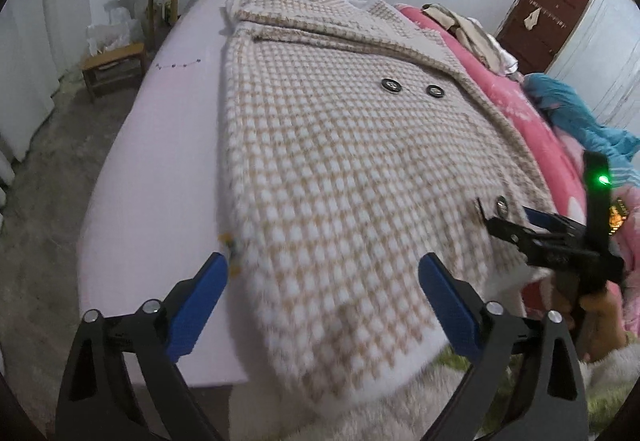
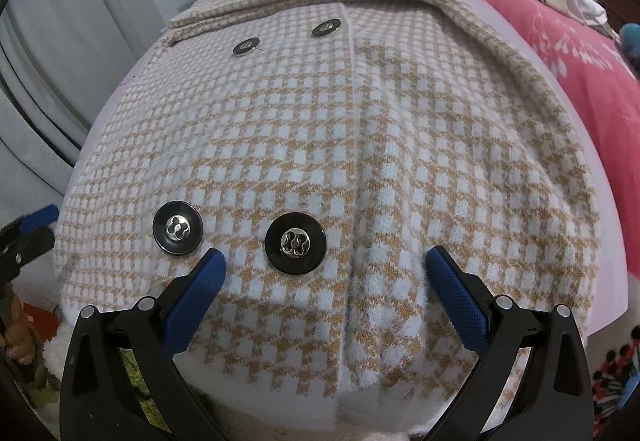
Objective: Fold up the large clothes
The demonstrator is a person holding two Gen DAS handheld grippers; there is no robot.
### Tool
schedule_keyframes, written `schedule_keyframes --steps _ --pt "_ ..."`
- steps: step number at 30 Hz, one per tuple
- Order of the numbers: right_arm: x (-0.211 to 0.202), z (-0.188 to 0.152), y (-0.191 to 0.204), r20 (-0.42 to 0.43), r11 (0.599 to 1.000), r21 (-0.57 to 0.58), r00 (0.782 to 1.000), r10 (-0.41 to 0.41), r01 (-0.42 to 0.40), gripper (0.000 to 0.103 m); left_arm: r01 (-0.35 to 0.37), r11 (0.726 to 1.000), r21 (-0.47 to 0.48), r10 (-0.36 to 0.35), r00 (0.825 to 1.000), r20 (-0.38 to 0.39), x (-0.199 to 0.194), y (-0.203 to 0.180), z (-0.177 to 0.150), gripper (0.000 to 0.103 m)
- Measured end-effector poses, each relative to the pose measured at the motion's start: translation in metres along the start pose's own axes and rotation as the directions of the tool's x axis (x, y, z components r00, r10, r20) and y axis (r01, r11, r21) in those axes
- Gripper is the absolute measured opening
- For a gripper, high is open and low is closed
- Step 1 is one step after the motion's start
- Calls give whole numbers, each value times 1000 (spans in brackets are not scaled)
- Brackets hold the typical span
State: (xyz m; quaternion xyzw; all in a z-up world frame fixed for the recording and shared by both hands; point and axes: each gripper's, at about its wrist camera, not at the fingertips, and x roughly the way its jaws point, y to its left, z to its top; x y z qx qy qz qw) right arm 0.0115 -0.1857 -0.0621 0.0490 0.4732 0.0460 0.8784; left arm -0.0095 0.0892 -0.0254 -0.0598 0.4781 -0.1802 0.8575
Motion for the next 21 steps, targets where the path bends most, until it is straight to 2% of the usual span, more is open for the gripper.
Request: schedule_keyframes --steps 5,9,16,18,21 --pt "-2 0 1 5 1000 3 1000 -3 3 96 98 994 -47 -99 995 -17 -7 8 -18 85" --pt "-2 0 1 1 1000 2 1000 -6 6 96 87 994 -64 -91 995 -52 0 9 -26 74" --pt "-1 -1 3 3 1000 6 1000 -9 9 96 75 990 -116 -82 995 -56 9 21 -21 71" --pt "-1 0 3 0 1000 5 1000 -11 11 96 92 988 -123 -100 993 -64 12 22 -21 71" --pt "-1 0 5 3 1000 7 1000 -10 10 96 168 974 -155 -180 981 -70 11 23 -24 67"
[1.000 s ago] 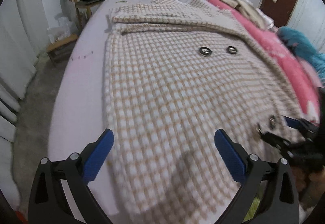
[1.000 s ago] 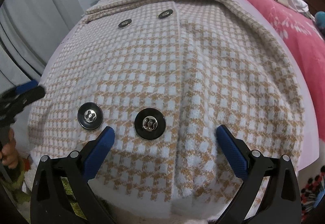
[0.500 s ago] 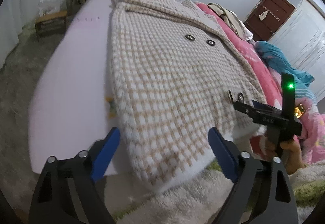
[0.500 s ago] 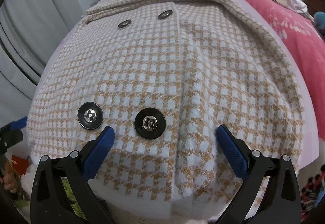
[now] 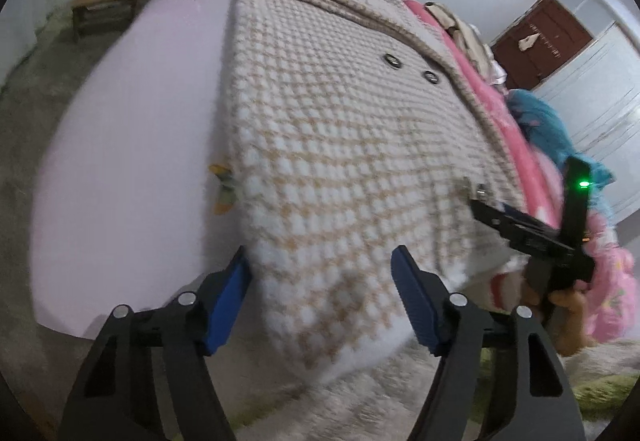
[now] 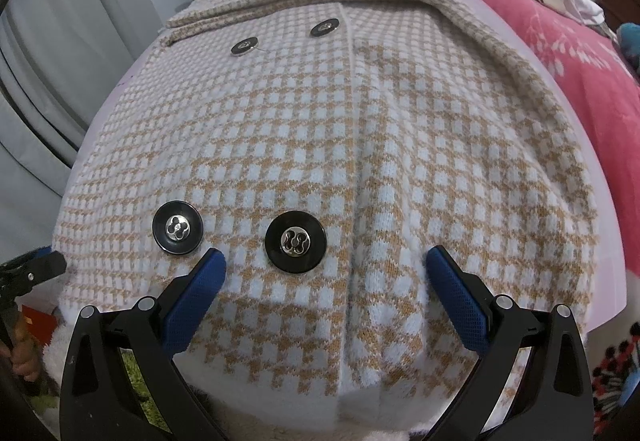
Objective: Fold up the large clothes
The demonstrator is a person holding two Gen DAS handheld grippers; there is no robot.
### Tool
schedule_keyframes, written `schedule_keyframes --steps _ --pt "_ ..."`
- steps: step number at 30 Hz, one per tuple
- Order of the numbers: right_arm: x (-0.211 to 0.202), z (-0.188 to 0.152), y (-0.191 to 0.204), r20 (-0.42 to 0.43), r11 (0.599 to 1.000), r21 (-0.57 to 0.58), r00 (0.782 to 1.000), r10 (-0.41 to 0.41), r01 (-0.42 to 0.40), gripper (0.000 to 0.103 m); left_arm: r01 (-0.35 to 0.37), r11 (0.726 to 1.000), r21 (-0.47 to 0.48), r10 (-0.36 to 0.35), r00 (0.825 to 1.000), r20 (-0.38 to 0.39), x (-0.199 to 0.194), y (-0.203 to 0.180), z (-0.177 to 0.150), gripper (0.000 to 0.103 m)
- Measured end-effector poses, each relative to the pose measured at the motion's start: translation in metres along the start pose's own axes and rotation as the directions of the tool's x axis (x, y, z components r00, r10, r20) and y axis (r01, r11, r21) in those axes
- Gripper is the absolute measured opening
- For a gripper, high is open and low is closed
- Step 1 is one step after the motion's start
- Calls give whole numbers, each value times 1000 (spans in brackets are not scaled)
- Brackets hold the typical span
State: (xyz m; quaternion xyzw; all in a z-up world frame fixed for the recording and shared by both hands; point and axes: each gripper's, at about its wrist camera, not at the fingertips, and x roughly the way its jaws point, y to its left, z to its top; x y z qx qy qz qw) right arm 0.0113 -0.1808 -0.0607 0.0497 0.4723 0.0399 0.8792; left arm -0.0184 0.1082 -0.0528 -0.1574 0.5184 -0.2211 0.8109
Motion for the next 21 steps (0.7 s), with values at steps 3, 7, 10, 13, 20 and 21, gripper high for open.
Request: schedule_keyframes --steps 3,7,10,13,20,21 --pt "0 1 1 5 1000 1 1000 2 -2 96 37 999 -5 -37 999 -23 -1 -2 -5 67" --pt "-1 1 2 9 1000 2 1000 2 -2 96 59 998 -21 -60 997 -52 -2 -1 -10 63" --pt "0 0 3 9 1000 3 1000 4 -4 96 89 994 -60 -92 994 -56 -3 3 -13 59" --pt "0 0 3 10 1000 3 1000 5 -5 96 198 971 -131 -200 980 -4 -11 9 -12 56" --pt "-1 -1 5 12 1000 6 1000 4 -4 96 280 949 -141 -277 960 42 -15 5 -6 56" --pt "-1 -1 5 13 1000 6 1000 4 -4 96 282 949 -143 -279 959 40 -13 5 -5 56"
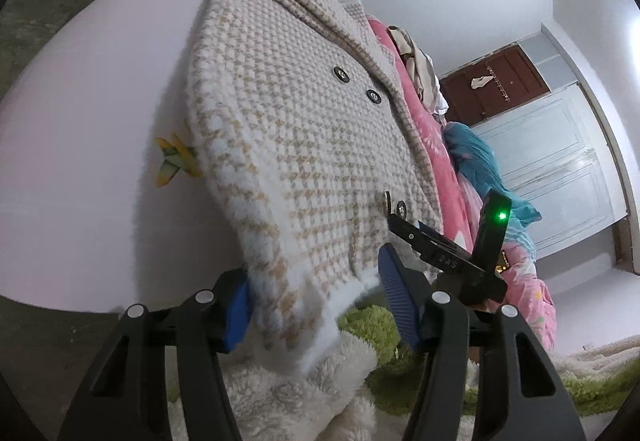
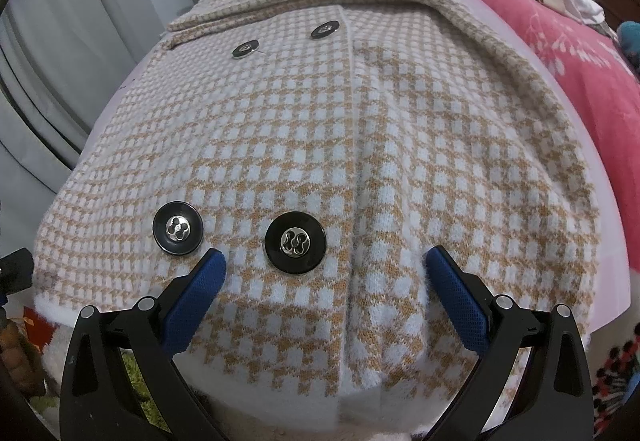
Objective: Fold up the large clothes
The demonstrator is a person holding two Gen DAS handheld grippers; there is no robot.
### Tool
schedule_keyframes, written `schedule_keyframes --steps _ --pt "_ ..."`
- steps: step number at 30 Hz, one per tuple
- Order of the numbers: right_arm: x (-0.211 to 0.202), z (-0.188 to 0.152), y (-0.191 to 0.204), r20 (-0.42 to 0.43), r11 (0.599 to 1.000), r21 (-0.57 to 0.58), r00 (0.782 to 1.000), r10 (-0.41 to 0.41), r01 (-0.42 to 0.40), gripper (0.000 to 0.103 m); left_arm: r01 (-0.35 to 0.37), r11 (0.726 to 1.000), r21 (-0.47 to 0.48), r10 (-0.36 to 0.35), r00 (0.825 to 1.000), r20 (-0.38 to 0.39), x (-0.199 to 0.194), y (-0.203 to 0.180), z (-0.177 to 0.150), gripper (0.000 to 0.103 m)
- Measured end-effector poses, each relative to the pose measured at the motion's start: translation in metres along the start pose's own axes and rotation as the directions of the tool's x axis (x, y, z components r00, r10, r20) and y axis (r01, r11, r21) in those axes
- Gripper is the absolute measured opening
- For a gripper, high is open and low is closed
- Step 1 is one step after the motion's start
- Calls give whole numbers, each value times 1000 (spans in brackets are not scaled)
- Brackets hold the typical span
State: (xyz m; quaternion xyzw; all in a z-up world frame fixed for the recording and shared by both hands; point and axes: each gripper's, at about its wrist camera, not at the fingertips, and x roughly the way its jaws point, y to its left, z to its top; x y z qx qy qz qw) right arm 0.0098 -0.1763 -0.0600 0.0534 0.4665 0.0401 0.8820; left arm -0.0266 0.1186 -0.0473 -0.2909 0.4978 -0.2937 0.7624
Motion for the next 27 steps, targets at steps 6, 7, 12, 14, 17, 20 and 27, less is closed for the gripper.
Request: schedule_keyframes --steps 6,7,12,14,17,20,27 --pt "1 1 0 0 1000 1 1000 -1 1 96 -29 1000 -8 29 999 -37 13 2 -1 56" --pt "1 1 0 0 1000 1 1000 -1 1 96 -34 999 -10 34 999 -42 14 3 -2 56" --pt "1 1 -1 0 1000 0 1000 -1 1 96 -75 997 -20 73 993 -89 19 8 -8 56" --pt "1 1 -1 1 1000 1 1000 0 0 96 -79 997 -11 78 993 -91 18 7 -8 56" --pt "1 1 -1 2 1000 0 1000 -1 1 96 -83 996 18 84 992 -93 19 1 -8 56" --pt "1 0 -1 2 1000 1 1000 0 0 96 -80 995 55 85 993 -84 21 -8 -7 56" --pt "1 0 -1 3 1000 1 1000 0 0 96 -170 981 95 180 978 -103 31 -10 -7 44"
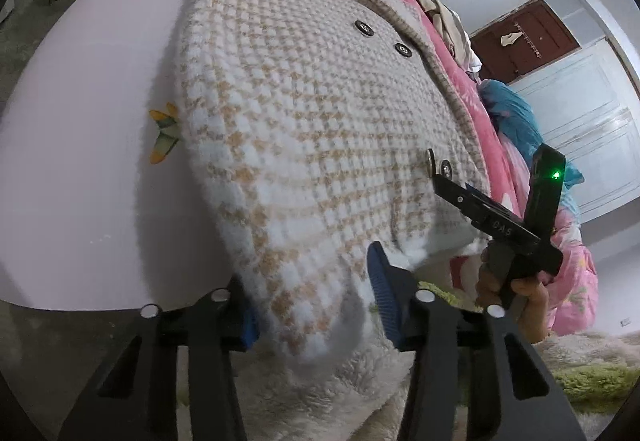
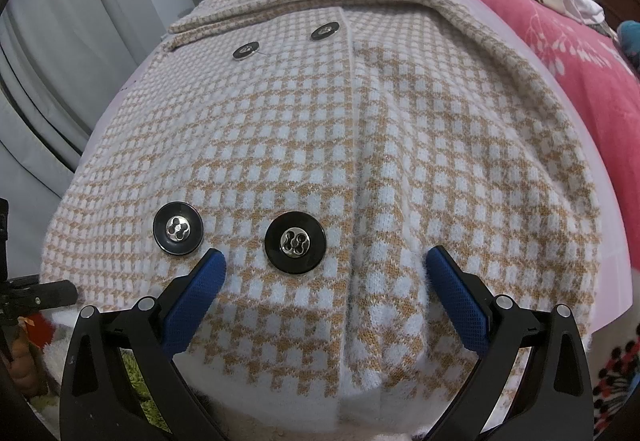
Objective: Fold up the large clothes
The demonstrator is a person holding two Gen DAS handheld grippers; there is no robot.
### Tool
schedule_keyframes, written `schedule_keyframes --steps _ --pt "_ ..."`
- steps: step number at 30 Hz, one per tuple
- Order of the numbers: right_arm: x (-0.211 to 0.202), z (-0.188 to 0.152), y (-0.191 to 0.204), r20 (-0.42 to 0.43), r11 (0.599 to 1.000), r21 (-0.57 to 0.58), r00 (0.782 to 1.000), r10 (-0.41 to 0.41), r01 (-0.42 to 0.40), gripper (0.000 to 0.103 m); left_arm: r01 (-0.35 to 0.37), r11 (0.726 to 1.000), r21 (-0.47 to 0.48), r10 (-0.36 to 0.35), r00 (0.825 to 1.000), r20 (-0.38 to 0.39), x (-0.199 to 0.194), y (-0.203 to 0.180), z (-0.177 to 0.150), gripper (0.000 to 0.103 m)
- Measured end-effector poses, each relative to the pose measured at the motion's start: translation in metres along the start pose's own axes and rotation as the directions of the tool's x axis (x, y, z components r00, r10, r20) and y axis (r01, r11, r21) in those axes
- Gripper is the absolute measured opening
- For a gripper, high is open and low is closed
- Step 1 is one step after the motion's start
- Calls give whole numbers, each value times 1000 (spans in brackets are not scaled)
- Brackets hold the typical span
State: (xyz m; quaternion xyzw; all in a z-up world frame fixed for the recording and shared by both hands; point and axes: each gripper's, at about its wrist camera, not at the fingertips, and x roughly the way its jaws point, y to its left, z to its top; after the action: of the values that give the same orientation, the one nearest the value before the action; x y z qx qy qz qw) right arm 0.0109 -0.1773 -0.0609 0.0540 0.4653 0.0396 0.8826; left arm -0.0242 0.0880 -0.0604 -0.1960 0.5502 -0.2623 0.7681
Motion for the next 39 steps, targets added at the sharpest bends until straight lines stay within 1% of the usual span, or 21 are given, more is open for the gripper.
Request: schedule_keyframes --steps 7,10,12,16,29,33,37,39 --pt "0 -1 -1 0 1000 0 1000 0 0 96 -64 997 50 64 998 0 0 -6 -1 34" --pt "0 -1 -1 1 1000 0 1000 0 0 96 -62 996 69 61 998 14 -2 -11 0 32" --pt "0 -1 -1 0 1000 0 1000 0 0 96 -64 994 87 63 998 22 -5 -14 0 31" --pt "0 -2 -2 1 1000 0 1000 1 -1 96 -100 991 94 101 995 1 2 -13 0 31" --pt "-3 -1 -2 6 1000 -2 1000 5 -5 96 -121 987 105 122 993 2 4 -12 0 30" --pt "-18 -3 -8 38 1000 1 999 29 -29 96 -127 986 109 128 992 3 5 -12 -1 29" --pt "-40 -9 -28 86 1000 17 996 -28 26 96 -140 983 119 141 990 1 4 -13 -2 29" --pt "-52 -12 -44 103 997 44 993 -60 55 94 -146 981 124 147 989 1 4 -13 -2 29"
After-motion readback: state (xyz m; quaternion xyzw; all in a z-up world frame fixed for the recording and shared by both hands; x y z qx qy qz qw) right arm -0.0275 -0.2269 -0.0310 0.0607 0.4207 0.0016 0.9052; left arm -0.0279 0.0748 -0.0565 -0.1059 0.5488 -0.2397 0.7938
